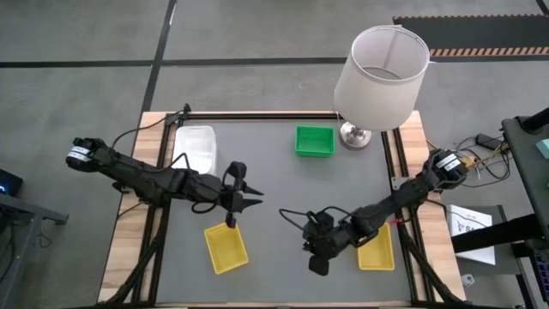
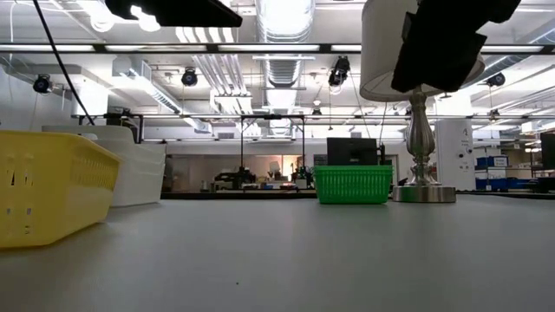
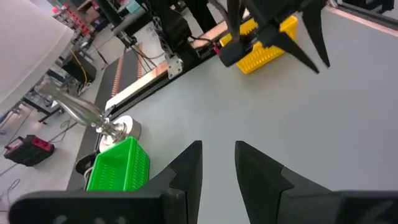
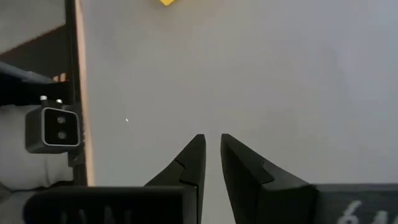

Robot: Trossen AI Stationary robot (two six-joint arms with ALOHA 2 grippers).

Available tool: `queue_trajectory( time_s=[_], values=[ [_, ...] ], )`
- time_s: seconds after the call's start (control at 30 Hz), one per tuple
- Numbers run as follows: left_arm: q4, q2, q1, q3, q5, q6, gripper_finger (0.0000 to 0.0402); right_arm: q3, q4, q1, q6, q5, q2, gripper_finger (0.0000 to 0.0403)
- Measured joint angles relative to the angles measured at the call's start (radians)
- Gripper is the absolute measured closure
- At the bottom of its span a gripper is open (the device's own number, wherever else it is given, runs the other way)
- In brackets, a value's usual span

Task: Stack baskets by color
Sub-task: Stack the left yellow bin on the right yellow bins

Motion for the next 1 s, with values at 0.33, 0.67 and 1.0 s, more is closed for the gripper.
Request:
queue_trajectory(
  time_s=[0.33,0.67,1.0],
  values=[
    [0.013,0.004,0.0,0.001,0.0,0.0,0.0323,-0.008,-0.081,-0.03,-0.053,0.014,-0.003,0.036],
    [0.012,0.004,0.0,0.001,0.0,0.0,0.0323,-0.015,-0.083,-0.048,-0.081,0.085,-0.004,0.036],
    [0.014,0.004,0.0,0.0,0.0,0.0,0.0323,-0.012,-0.084,-0.048,-0.06,0.083,-0.004,0.0313]
  ],
)
